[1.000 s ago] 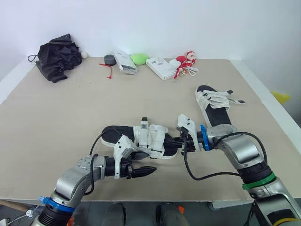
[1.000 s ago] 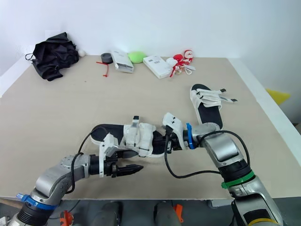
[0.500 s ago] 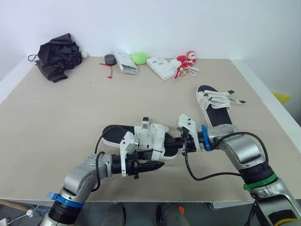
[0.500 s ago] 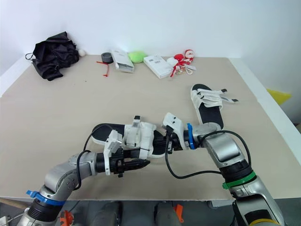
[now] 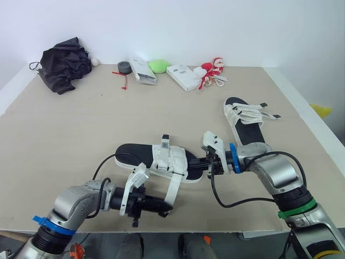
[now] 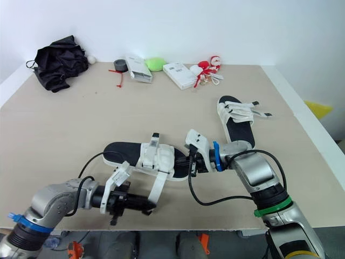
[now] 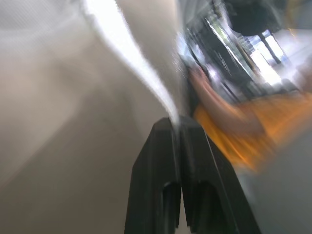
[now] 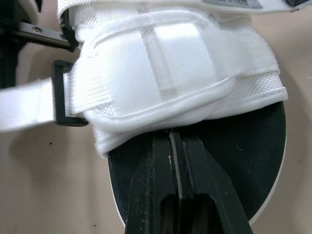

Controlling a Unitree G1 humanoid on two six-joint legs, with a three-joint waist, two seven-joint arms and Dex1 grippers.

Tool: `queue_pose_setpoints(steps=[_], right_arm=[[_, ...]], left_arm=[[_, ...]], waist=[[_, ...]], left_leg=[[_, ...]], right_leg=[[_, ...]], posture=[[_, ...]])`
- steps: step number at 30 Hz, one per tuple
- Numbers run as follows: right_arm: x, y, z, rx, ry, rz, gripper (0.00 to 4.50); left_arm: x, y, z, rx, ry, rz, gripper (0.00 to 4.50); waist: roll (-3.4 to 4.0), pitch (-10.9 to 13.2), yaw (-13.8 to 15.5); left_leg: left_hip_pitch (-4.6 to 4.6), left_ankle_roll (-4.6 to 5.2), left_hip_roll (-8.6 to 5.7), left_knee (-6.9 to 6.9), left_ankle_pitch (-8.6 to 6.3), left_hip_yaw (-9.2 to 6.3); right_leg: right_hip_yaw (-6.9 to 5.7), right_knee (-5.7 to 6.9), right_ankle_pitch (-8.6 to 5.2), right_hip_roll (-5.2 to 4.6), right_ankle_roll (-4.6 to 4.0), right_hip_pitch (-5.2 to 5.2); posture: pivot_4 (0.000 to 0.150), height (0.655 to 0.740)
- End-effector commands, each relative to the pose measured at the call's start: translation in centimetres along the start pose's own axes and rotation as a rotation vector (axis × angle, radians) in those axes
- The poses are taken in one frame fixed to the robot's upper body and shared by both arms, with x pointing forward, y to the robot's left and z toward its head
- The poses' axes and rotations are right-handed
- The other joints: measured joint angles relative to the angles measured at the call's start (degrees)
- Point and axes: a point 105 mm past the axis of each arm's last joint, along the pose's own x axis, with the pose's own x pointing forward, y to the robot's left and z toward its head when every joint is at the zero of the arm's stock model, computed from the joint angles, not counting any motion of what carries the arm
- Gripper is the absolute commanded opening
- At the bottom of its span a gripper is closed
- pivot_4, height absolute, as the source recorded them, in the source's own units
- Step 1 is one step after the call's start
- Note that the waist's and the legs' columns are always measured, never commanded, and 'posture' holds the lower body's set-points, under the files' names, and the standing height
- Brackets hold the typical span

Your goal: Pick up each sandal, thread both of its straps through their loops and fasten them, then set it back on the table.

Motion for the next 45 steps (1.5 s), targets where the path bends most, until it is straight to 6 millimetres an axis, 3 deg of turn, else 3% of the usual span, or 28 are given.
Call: queue_pose_setpoints(steps=[1,6,10,13,16,21,24,26,27,31,37,40,45], right_arm=[[0.7,-0.1,-4.0,0.111,0.13,-0.017,0.0],[0.9,-0.1,-3.9,0.107,0.128,-0.014,0.0],[1.1,-0.2,-3.9,0.107,0.123,-0.014,0.0],[1.1,-0.2,-3.8,0.109,0.12,-0.018,0.0],[1.0,-0.2,-4.0,0.112,0.119,-0.023,0.0],[0.9,-0.1,-4.1,0.115,0.12,-0.028,0.0],[0.9,-0.1,-4.1,0.117,0.118,-0.03,0.0],[0.9,-0.1,-4.1,0.118,0.118,-0.031,0.0],[0.9,-0.1,-4.1,0.118,0.118,-0.031,0.0],[1.0,-0.1,-4.2,0.119,0.116,-0.032,0.0],[1.1,-0.2,-4.1,0.118,0.118,-0.028,0.0],[1.0,-0.2,-4.1,0.116,0.12,-0.025,0.0],[1.0,-0.2,-4.1,0.117,0.122,-0.023,0.0]], left_arm=[[-2.0,-2.4,0.7,-0.039,0.136,-0.115,0.04],[-3.1,-2.5,7.8,0.026,-0.017,-0.142,0.04],[-2.1,-2.1,11.3,-0.004,-0.125,-0.171,0.04],[-0.7,-1.4,11.8,-0.029,-0.125,-0.149,0.04],[0.6,2.1,12.5,-0.1,-0.152,0.017,0.04],[0.6,7.0,13.2,-0.224,-0.225,0.254,0.04],[0.0,8.8,13.2,-0.298,-0.26,0.338,0.04],[-0.1,9.2,12.7,-0.327,-0.251,0.362,0.04],[-0.1,9.3,12.6,-0.337,-0.245,0.37,0.51],[-0.1,9.9,11.4,-0.358,-0.197,0.43,1.7],[-0.2,10.0,11.6,-0.344,-0.194,0.472,1.79],[-0.4,10.7,13.1,-0.319,-0.254,0.531,1.79],[-1.1,10.1,18.5,-0.329,-0.535,0.474,1.79]], waist=[[-0.05,0.0,0.0],[-0.06,0.0,-0.2],[0.13,0.0,-0.5],[-0.05,0.1,-0.7],[-0.02,0.1,-0.5],[-0.02,0.1,-0.3],[0.0,0.0,-0.3],[0.06,0.0,-0.3],[0.06,0.0,-0.3],[0.05,0.0,-0.3],[0.03,0.0,-0.3],[0.03,0.0,-0.3],[-0.04,0.0,0.1]], left_leg=[[0.01,-0.01,0.04,0.0,-0.01,-0.03],[0.01,0.0,0.13,-0.13,-0.14,-0.08],[0.05,0.02,0.14,-0.11,-0.15,-0.14],[0.02,0.01,0.14,-0.04,-0.15,-0.19],[0.08,-0.01,0.1,0.0,-0.13,-0.21],[0.14,-0.06,0.05,0.06,-0.08,-0.21],[0.17,-0.07,0.04,0.12,-0.06,-0.22],[0.24,-0.07,0.0,0.16,0.0,-0.22],[0.28,-0.04,-0.04,0.16,0.1,-0.22],[0.35,-0.21,-0.11,0.16,0.32,-0.22],[0.43,-0.4,-0.11,0.15,0.42,-0.22],[0.43,-0.41,-0.12,0.14,0.43,-0.22],[0.45,-0.51,-0.23,0.16,0.5,-0.22]], right_leg=[[-0.02,0.0,-0.02,0.06,-0.03,-0.01],[-0.03,0.14,-0.11,0.22,0.03,-0.06],[0.0,0.2,-0.09,0.3,0.09,-0.02],[-0.01,0.22,-0.04,0.36,0.17,-0.02],[0.01,0.23,0.0,0.33,0.2,0.09],[0.05,0.23,0.09,0.32,0.26,0.17],[0.05,0.23,0.11,0.32,0.3,0.22],[0.06,0.22,0.14,0.27,0.34,0.3],[0.06,0.22,0.14,0.22,0.33,0.35],[0.06,0.21,0.11,0.12,0.15,0.43],[0.06,0.2,0.12,0.08,0.16,0.51],[0.06,0.2,0.15,0.08,0.19,0.53],[0.03,0.17,0.17,-0.07,0.23,0.43]], posture=[[0.15,0.738],[0.15,0.738],[0.15,0.738],[0.15,0.738],[0.15,0.738],[0.15,0.738],[0.15,0.738],[0.15,0.738],[0.15,0.738],[0.15,0.738],[0.15,0.738],[0.15,0.738],[0.15,0.738]])
